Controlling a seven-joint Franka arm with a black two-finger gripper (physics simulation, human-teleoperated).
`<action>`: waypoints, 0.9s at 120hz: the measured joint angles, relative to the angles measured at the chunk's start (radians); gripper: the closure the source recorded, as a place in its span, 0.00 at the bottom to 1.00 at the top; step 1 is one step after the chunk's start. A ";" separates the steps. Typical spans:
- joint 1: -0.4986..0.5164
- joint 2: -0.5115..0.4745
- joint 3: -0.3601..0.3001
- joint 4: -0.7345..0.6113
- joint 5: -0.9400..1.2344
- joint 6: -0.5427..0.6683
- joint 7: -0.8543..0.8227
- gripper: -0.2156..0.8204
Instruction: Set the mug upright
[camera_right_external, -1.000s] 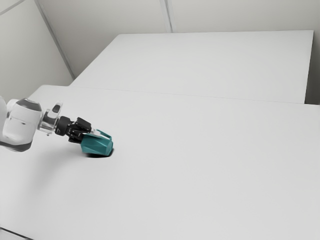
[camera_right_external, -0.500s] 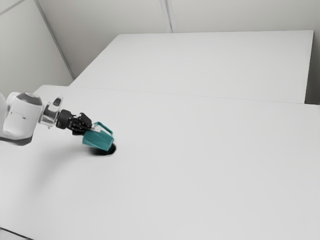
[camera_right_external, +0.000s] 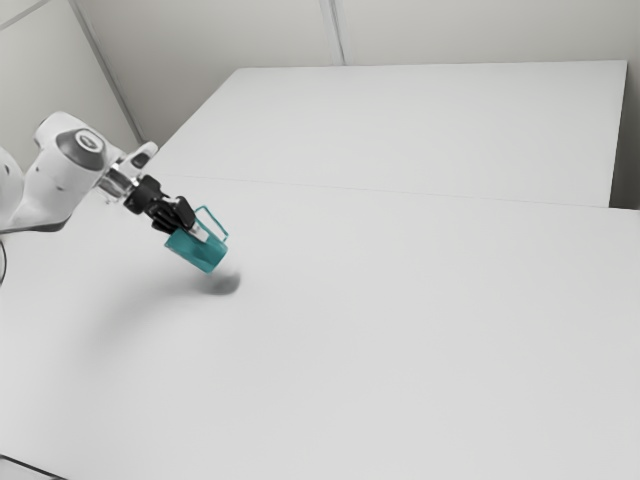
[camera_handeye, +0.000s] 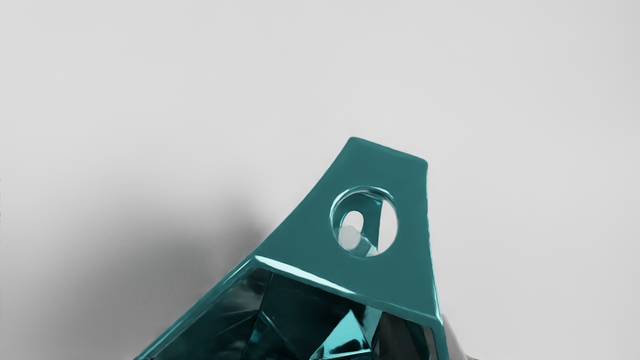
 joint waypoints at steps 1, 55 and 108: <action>-0.001 -0.001 -0.001 0.002 0.008 -0.001 -0.004 0.96; -0.055 -0.054 -0.105 0.006 0.347 -0.028 -0.264 0.96; -0.081 -0.071 -0.184 -0.042 0.464 0.012 -0.512 0.96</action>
